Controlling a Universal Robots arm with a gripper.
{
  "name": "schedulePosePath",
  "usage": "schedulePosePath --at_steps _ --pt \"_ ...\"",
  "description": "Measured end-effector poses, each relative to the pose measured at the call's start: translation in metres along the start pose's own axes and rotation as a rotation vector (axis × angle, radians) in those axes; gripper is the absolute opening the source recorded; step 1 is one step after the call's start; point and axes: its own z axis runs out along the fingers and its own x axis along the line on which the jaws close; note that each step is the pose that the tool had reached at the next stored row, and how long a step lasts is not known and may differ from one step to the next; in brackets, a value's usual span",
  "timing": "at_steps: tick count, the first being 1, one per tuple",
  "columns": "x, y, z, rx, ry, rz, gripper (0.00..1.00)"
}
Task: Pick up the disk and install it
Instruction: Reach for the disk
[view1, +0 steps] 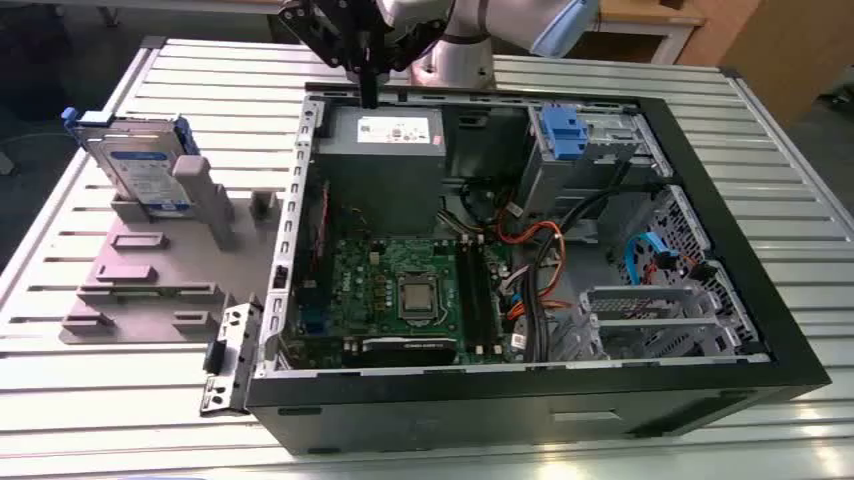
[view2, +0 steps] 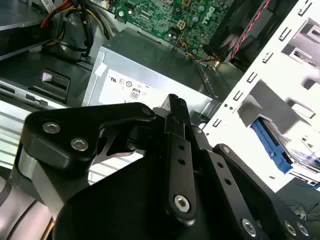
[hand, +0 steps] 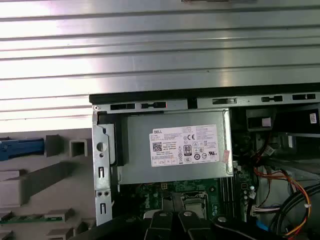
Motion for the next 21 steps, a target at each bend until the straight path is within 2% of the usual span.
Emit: schedulePosePath --at_steps 21 --pt "0.0065 -0.0005 0.0 0.0 0.0 0.0 0.11"
